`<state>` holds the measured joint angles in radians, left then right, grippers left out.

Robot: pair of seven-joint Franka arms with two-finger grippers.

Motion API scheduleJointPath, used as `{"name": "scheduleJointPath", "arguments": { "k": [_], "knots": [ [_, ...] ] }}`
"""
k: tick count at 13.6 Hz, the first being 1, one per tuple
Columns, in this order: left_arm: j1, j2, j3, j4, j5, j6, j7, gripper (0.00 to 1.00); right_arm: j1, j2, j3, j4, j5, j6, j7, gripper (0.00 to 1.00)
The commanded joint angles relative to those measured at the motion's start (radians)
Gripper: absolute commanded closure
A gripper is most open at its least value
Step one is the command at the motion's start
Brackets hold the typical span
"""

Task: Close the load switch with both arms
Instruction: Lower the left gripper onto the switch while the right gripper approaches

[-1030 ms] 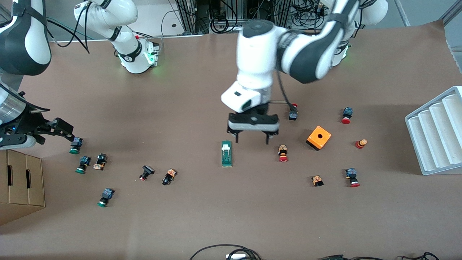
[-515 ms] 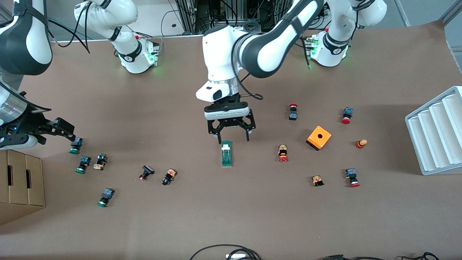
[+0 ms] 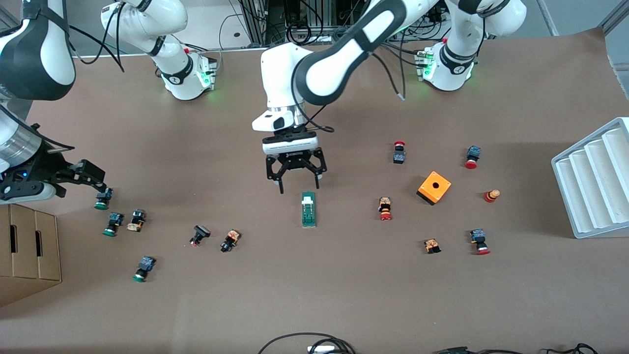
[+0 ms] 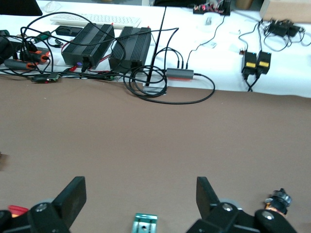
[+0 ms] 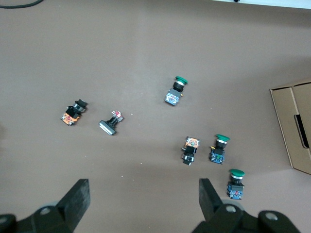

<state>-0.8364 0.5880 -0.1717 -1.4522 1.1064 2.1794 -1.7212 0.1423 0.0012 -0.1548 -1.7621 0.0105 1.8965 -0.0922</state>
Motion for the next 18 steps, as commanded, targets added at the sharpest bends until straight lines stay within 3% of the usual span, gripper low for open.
{"name": "scheduleJointPath", "arguments": {
  "k": [1,5,10,12,15,18],
  "knots": [
    [-0.018,0.045,-0.026,0.01,0.162,-0.009,-0.212,0.0,0.002,0.005,-0.006,0.019,0.002,-0.002,0.011,0.0],
    [-0.02,0.101,-0.075,0.006,0.283,-0.092,-0.355,0.0,0.005,0.003,-0.006,0.018,0.022,-0.034,0.055,0.0],
    [-0.032,0.236,-0.075,0.007,0.476,-0.145,-0.55,0.0,0.013,0.016,-0.002,0.018,0.088,-0.1,0.101,0.0],
    [-0.035,0.282,-0.077,0.004,0.547,-0.197,-0.616,0.0,0.066,0.034,-0.002,0.019,0.098,-0.102,0.126,0.01],
    [-0.052,0.32,-0.084,0.004,0.595,-0.234,-0.621,0.0,0.083,0.065,0.0,0.03,0.248,-0.097,0.306,0.01],
    [-0.065,0.358,-0.123,0.007,0.668,-0.335,-0.708,0.0,0.169,0.134,0.001,0.104,0.276,-0.094,0.498,0.01]
  ]
}}
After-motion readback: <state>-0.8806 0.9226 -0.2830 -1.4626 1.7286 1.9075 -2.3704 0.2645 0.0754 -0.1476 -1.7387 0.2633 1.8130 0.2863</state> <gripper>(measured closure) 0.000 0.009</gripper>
